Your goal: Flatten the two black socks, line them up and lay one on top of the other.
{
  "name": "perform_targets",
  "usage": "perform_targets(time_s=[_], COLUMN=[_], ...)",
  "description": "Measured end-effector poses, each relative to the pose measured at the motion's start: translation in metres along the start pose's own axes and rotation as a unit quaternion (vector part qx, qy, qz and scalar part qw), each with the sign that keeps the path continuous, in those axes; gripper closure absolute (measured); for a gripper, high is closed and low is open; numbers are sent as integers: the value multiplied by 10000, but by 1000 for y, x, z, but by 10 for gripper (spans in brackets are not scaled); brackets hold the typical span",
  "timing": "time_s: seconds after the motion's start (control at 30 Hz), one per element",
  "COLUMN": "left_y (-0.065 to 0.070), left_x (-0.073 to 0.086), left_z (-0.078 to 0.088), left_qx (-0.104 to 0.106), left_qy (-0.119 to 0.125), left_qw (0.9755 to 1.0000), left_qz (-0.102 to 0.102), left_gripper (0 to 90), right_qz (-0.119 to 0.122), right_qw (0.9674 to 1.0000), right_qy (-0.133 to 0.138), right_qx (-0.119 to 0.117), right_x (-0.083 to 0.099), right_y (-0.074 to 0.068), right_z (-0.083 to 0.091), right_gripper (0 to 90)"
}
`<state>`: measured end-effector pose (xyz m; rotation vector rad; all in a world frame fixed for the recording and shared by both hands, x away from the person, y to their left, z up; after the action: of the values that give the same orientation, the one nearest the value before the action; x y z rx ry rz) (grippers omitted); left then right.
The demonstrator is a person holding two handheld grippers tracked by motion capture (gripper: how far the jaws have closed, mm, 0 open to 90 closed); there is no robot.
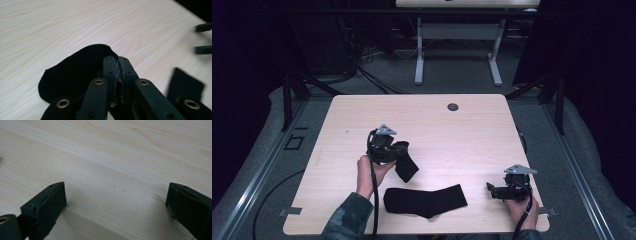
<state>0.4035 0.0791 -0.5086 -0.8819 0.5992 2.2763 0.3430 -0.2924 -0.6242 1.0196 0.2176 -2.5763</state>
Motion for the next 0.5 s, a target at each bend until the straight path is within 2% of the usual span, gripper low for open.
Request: perform_targets(time_s=[0.03, 0.1, 0.17, 0.23, 0.27, 0.3, 0.33, 0.4, 0.47, 0.5], left_y=[0, 9, 12, 11, 7, 7, 3, -5, -17, -22], left_x=[0, -1, 3, 11, 16, 16, 18, 19, 19, 19], left_z=[0, -10, -24, -38, -44, -44, -42, -33, -21, -18], left_qx=[0, 256, 523, 679, 754, 754, 798, 790, 630, 546], left_qy=[0, -60, -229, -411, -446, -446, -340, -117, 28, 24], left_qw=[10000, 9996, 9982, 9966, 9956, 9956, 9952, 9953, 9963, 9968], left_qz=[0, 28, 157, 234, 339, 339, 443, 547, 580, 584], left_gripper=[849, 844, 791, 659, 533, 492, 492, 410, 368, 353], right_qz=[0, 1, 2, -1, -3, -3, 9, 14, -17, -16], right_qw=[10000, 10000, 10000, 10000, 10000, 10000, 10000, 10000, 10000, 10000], right_qy=[0, 0, 2, -2, 0, 0, -15, -43, -55, -90], right_qx=[0, 1, 1, 2, 3, 3, 3, 17, 25, -5], right_x=[0, 0, 0, 0, 0, 0, 0, 0, -1, -2], right_y=[0, 0, 0, 0, 0, 0, 0, 0, 0, 1], right_z=[0, 0, 0, 0, 0, 0, 0, 0, 0, 0], right_gripper=[26, 26, 26, 26, 26, 26, 26, 26, 28, 42])
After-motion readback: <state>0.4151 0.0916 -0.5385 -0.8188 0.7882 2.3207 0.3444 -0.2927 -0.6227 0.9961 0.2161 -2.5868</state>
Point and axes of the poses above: each handheld gripper's, and its own axes: z roughly backward along the jaws, x roughly out of its underside, y roughly to its right, the point moved 5 cm from there along -z, roughly forward along the jaws, and after that the axes turned 2 degrees about -y, right-handed, at the moved point
